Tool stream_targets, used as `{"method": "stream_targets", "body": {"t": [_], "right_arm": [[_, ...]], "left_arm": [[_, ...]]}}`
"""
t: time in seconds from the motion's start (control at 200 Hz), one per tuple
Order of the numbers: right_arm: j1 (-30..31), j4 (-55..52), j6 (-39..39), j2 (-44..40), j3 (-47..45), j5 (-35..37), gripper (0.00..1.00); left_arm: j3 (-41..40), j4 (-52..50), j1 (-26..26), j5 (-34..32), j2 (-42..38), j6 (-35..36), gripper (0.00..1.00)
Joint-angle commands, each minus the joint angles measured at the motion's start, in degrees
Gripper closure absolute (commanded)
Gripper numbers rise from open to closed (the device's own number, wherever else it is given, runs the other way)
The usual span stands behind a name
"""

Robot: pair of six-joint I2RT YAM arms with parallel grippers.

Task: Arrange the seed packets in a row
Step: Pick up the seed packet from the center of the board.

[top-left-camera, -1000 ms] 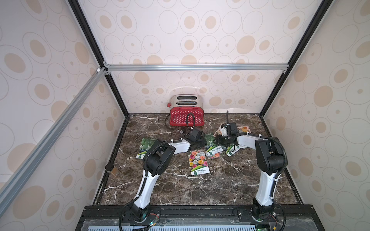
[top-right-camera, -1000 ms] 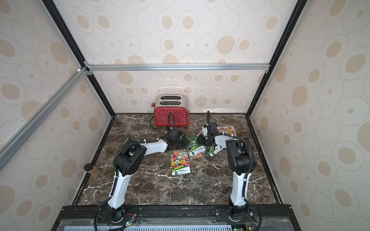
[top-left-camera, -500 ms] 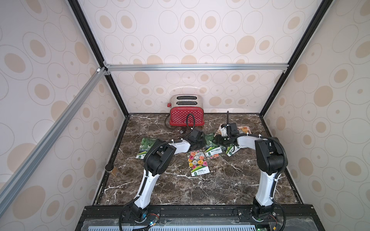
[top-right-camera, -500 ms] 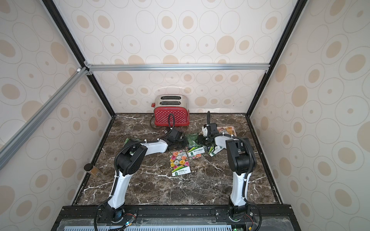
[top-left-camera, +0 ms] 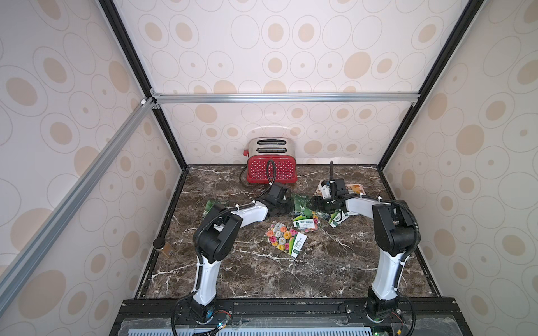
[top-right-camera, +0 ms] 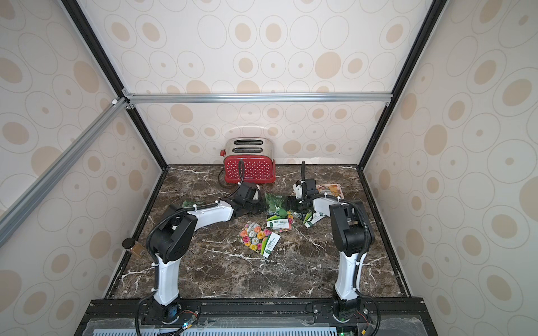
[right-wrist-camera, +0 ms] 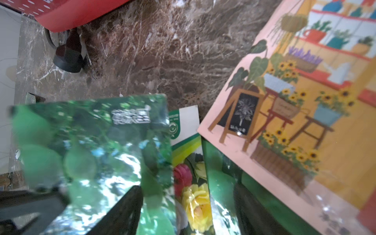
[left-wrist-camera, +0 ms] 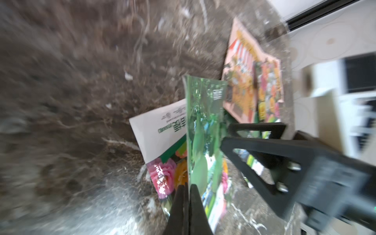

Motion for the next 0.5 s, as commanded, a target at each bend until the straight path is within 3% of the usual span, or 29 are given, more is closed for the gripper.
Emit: {"method": "stream_targets", "body": {"t": [0.0, 0.26, 0.491], "right_arm": [[-0.32, -4.54, -1.16, -2.56, -0.78, 0.66, 0.26], [-0.07, -4.26, -0.36, -5.10, -2.62, 0.09, 0.25], [1.33, -4.89, -0.38, -5.86, -4.22, 0.48, 0.25]], "left_arm": [[-0.15, -7.23, 2.60, 1.39, -5.33, 6.13, 1.00], [-10.04, -17.50, 14.78, 3.78, -18.61, 16.01, 1.00], [-11.97, -27.90, 22.85, 6.01, -21.68, 27.04, 1.00]]}}
